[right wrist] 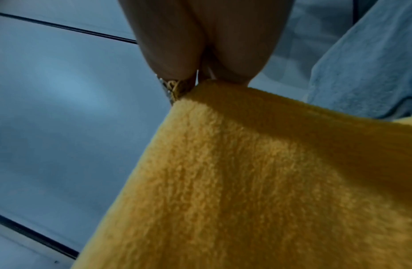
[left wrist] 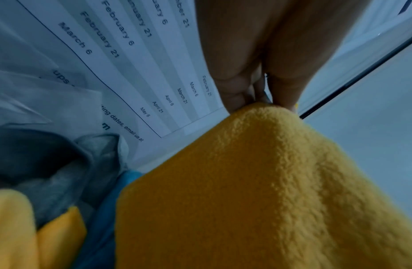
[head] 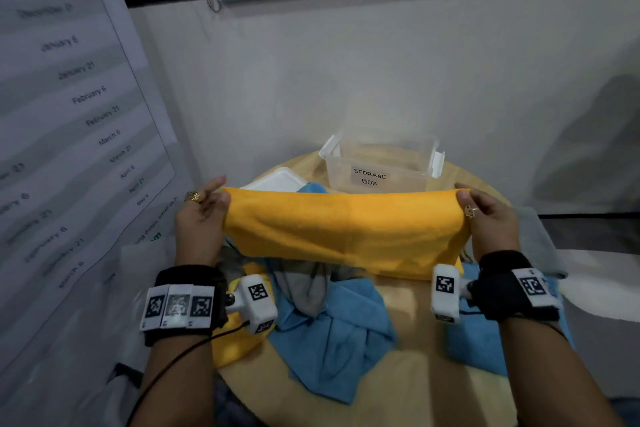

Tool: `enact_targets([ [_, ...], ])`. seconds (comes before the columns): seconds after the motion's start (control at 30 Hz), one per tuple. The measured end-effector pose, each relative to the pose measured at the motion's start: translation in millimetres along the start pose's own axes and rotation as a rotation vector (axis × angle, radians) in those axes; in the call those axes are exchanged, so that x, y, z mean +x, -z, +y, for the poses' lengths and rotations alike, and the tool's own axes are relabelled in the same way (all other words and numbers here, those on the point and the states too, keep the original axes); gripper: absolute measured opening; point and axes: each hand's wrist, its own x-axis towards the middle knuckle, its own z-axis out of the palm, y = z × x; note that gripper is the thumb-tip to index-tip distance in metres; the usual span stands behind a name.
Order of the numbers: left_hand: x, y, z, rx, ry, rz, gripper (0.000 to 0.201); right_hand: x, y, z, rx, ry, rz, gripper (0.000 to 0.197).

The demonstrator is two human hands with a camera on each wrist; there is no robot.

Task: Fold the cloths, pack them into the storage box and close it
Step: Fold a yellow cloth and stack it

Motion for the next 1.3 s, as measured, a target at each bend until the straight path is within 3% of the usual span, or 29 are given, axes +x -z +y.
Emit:
enact_targets([
  [0.07, -8.3, 15.5, -1.8, -0.024, -0.010, -0.022, 0.029, -5.4, 9.0, -11.1, 0.044, 0.001, -0.018, 0.030],
  [0.17, -19.0, 28.1, -4.1, 0.001, 0.085, 0.027, 0.024, -11.3, 17.1, -18.2, 0.046, -0.056, -0.024, 0.036],
  [0.23, -26.7, 20.6, -5.4, 0.212, 0.165, 0.069, 0.012, -14.7, 11.8, -16.8, -0.072, -0.111, -0.023, 0.036],
  [0.3, -40.0, 4.2, -4.6, 0.367, 0.197, 0.075, 0.011, -19.8, 0.9, -14.5, -0.237, -0.129, 0.020, 0.030],
  [0.43, -68.7, -24.5, 21.5, 0.278, 0.107, -0.050, 0.021, -43.6, -27.6, -28.1, -0.259, -0.015, -0.033, 0.016],
  [0.53, -92.1, -42.7, 41.8, 0.185, 0.014, -0.171, 0.024, -69.0, -46.0, -45.5, -0.132, 0.057, -0.118, 0.020],
  [0.63, -114.5, -57.3, 50.4, 0.026, 0.033, -0.255, 0.031, -95.7, -57.8, -56.3, -0.030, 0.030, -0.221, 0.023],
  [0.8, -131.9, -63.3, 44.0, -0.058, 0.082, -0.234, 0.041, -128.2, -62.0, -51.7, 0.011, -0.040, -0.394, 0.022],
  [0.9, -135.7, -60.8, 43.5, -0.053, 0.056, -0.191, 0.039, -136.6, -58.6, -51.0, 0.036, -0.093, -0.449, 0.033],
  [1.1, -140.7, -59.8, 46.6, -0.111, 0.051, -0.174, 0.032, -145.7, -58.0, -53.2, 0.073, -0.087, -0.332, 0.047],
  [1.2, -143.6, -58.9, 47.5, -0.096, 0.004, -0.216, 0.025, -150.9, -58.5, -53.4, 0.122, -0.084, -0.365, 0.047],
  [1.3, -144.2, -54.5, 49.0, -0.105, 0.008, -0.311, 0.037, -156.1, -57.1, -51.0, 0.158, -0.068, -0.506, 0.047],
])
